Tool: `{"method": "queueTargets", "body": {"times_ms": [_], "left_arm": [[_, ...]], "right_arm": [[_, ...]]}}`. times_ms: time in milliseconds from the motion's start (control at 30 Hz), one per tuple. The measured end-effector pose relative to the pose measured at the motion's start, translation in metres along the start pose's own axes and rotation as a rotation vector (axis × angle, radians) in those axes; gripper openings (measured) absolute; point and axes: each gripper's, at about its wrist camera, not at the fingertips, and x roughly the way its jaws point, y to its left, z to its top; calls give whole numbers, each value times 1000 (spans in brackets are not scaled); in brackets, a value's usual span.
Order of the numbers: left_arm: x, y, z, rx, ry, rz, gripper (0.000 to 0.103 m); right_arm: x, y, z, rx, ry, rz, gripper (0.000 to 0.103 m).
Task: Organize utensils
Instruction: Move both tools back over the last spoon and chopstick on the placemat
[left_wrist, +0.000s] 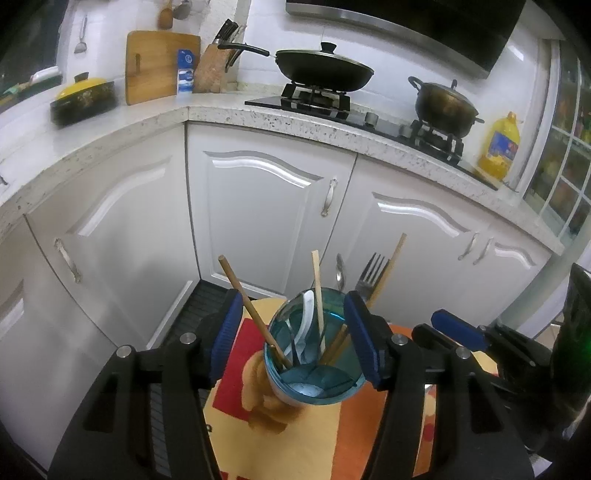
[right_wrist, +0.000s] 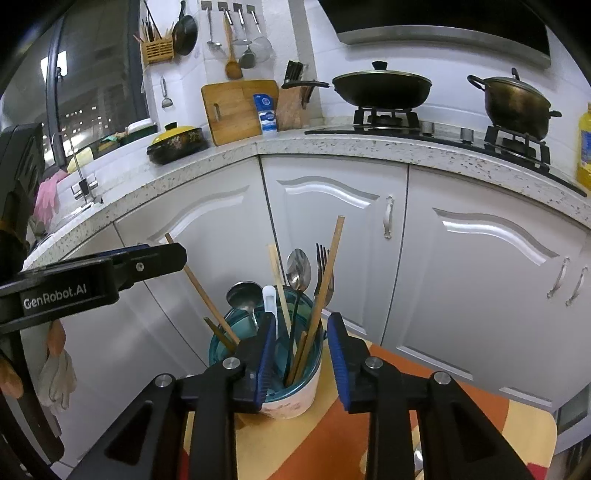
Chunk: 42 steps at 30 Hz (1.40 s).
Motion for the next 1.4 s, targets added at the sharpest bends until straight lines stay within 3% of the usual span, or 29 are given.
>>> {"method": "queueTargets", "body": {"times_ms": [600, 1400], "left_arm": [[-14, -27, -32, 14, 1, -10, 62], [-10, -94, -82, 89, 61, -78, 62]], "right_arm": [[-32, -15, -25, 103, 1, -76, 35], [-83, -71, -84, 237, 43, -217, 37]]}}
